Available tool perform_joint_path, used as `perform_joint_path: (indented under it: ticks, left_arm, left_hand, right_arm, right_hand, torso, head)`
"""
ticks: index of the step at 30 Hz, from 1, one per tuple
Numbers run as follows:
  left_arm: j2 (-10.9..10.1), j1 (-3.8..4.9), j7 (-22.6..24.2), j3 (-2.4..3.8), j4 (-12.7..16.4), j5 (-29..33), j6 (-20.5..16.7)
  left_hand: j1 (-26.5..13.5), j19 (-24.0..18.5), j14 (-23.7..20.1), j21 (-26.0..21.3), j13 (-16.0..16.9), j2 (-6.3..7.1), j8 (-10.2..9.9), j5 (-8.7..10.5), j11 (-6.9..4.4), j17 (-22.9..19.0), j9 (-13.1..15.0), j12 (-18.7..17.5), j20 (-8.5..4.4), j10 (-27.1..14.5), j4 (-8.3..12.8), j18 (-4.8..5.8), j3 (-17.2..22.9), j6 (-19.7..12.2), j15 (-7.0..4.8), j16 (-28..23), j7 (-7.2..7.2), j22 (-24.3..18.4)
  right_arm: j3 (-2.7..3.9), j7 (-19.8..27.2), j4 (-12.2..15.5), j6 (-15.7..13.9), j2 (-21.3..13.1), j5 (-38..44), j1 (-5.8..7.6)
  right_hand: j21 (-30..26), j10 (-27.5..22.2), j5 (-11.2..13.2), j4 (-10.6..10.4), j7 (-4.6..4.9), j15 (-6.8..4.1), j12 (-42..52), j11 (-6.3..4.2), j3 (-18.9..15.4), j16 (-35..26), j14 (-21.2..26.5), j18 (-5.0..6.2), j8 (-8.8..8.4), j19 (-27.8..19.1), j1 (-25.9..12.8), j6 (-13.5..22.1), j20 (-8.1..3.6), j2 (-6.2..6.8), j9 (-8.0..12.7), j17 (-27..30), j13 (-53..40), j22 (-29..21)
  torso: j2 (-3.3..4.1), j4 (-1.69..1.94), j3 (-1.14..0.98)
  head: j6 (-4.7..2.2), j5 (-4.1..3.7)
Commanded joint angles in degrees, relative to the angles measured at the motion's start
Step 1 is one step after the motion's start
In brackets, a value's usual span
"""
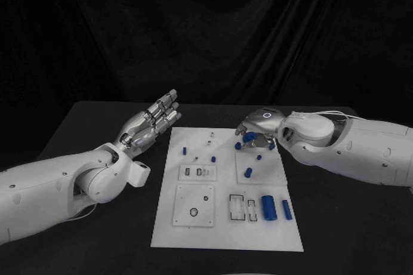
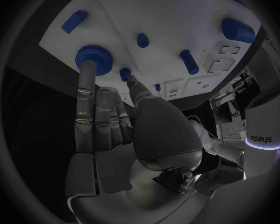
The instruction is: Assemble the parts on the task board
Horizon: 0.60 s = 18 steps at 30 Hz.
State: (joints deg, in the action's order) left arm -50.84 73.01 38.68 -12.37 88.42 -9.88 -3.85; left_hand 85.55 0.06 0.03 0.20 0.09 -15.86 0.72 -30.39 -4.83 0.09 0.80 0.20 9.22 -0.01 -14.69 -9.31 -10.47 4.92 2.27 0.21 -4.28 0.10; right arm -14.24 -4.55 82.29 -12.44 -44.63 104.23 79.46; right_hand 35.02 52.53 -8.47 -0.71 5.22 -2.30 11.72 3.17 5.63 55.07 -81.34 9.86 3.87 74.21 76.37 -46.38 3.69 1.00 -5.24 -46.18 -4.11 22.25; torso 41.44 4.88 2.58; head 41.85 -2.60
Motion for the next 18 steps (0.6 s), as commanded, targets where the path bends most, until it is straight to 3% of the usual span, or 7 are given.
perform_joint_path:
  ticks: [1,8,18]
  left_arm:
    - [0.15,-0.08,2.37,0.07,0.07,-0.17,1.30]
    - [0.14,-0.12,2.52,0.07,-0.01,-0.17,0.62]
    - [0.49,-0.18,2.53,0.07,-0.39,-0.17,0.70]
  left_hand:
    - [0.61,-0.06,-0.03,-0.20,-0.09,-0.08,0.19,-0.21,0.45,-0.09,0.10,-0.20,0.43,0.01,-0.09,-0.89,0.38,-0.04,0.53,-0.21,0.42,-0.10]
    - [0.77,-0.06,-0.03,-0.20,-0.09,0.14,0.05,-0.26,1.33,-0.09,-0.02,-0.20,1.12,0.01,-0.08,-0.90,0.68,-0.73,1.31,-0.21,0.18,-0.10]
    - [0.81,-0.06,-0.03,-0.20,-0.09,0.32,0.10,-0.36,1.58,-0.09,0.01,-0.20,1.82,0.01,-0.14,-0.91,1.06,-0.62,2.05,-0.21,2.16,-0.10]
  right_arm:
    - [0.04,0.68,-0.41,-1.22,0.16,0.88,-0.45]
    - [0.05,1.60,-1.31,-1.45,0.93,0.66,-1.26]
    - [0.05,2.94,-3.64,-2.50,2.53,0.47,-2.33]
  right_hand:
    - [0.77,0.41,-2.55,0.20,0.11,-0.18,-0.35,0.08,0.99,0.08,0.35,0.49,0.05,-0.82,1.31,-0.49,-0.07,0.11,-0.13,-0.45,-0.04,0.85]
    - [2.23,1.37,-7.03,0.07,0.31,-0.03,-0.78,0.44,3.16,1.71,-0.21,0.46,0.13,-1.76,1.71,-1.62,0.01,0.26,-0.36,-2.87,0.08,2.89]
    - [4.20,3.60,-11.49,-0.72,0.75,0.03,-2.24,0.55,8.44,2.71,-0.51,0.49,0.16,-3.20,1.46,-4.14,0.03,1.45,-0.61,-4.70,0.35,5.84]
  torso:
    - [-0.11,0.26,0.00]
    - [-0.44,0.27,0.01]
    - [-0.70,0.34,-0.01]
  head:
    - [0.41,-0.06]
    - [0.95,-0.11]
    - [1.27,-0.16]
